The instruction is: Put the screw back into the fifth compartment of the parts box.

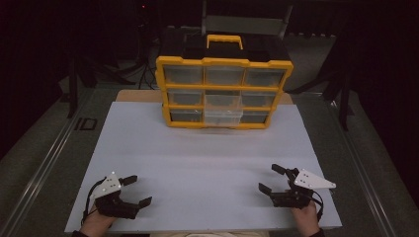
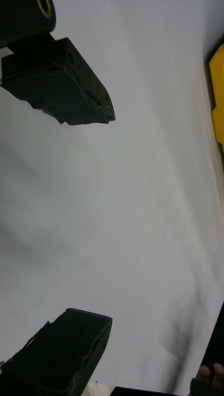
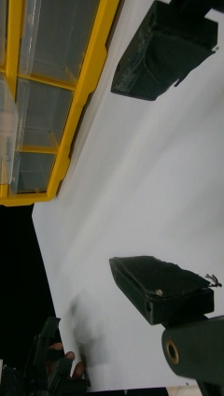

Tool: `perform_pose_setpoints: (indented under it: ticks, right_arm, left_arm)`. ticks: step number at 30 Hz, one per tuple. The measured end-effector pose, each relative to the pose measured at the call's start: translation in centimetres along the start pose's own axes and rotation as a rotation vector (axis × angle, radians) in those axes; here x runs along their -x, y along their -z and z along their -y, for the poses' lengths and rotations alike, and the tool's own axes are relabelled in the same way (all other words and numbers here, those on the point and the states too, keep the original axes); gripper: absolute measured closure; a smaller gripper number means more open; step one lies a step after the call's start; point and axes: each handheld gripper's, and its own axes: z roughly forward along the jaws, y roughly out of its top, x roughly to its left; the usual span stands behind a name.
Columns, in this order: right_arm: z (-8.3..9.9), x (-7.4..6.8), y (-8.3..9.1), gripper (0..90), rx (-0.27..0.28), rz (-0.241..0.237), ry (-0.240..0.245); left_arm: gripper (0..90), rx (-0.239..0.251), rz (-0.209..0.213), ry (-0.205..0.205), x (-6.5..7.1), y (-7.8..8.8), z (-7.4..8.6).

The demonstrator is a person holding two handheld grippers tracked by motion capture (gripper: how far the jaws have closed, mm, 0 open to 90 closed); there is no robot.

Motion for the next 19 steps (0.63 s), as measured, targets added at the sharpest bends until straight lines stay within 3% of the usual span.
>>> perform_pose_setpoints:
  ticks: [19]
  right_arm:
    - [0.05,0.07,0.06,14.0,-0.002,0.001,0.000]
  left_arm:
    - [4.9,0.010,-0.006,-0.004,-0.13,0.15,0.26]
